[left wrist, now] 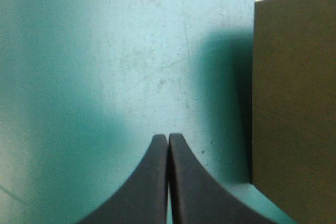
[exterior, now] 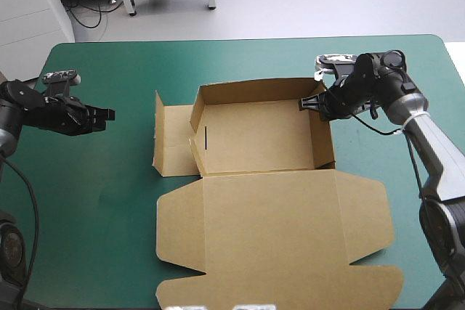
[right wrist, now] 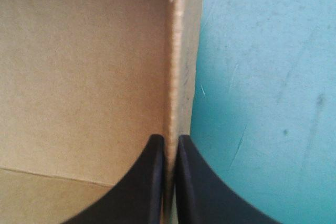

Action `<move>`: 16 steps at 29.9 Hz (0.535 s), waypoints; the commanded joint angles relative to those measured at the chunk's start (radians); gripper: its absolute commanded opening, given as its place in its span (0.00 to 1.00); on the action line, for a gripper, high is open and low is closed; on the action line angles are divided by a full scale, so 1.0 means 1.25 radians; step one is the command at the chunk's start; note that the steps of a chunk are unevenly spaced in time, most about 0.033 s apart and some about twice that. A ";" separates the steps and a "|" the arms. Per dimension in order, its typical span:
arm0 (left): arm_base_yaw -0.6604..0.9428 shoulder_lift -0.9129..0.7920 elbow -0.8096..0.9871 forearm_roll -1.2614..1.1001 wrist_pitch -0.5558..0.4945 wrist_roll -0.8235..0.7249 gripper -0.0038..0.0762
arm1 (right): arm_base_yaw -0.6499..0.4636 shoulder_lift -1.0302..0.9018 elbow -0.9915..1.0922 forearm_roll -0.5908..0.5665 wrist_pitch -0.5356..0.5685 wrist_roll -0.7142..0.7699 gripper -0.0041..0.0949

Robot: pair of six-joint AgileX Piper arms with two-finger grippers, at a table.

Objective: Fold the box

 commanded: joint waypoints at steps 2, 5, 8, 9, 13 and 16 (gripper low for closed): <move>0.000 -0.035 -0.019 -0.028 -0.014 -0.009 0.01 | 0.002 0.011 -0.045 0.011 0.011 -0.013 0.03; 0.000 -0.035 -0.019 -0.028 -0.014 -0.009 0.01 | 0.002 0.029 -0.053 0.011 0.011 -0.009 0.03; 0.000 -0.035 -0.019 -0.028 -0.014 -0.009 0.01 | 0.001 0.041 -0.068 0.011 0.011 -0.009 0.05; 0.000 -0.035 -0.019 -0.028 -0.014 -0.009 0.01 | 0.001 0.043 -0.073 0.011 0.011 -0.009 0.08; 0.000 -0.035 -0.019 -0.028 -0.014 -0.009 0.01 | 0.001 0.043 -0.097 0.011 0.031 -0.013 0.24; 0.000 -0.035 -0.019 -0.028 -0.014 -0.009 0.01 | 0.001 0.043 -0.115 0.008 0.032 -0.010 0.44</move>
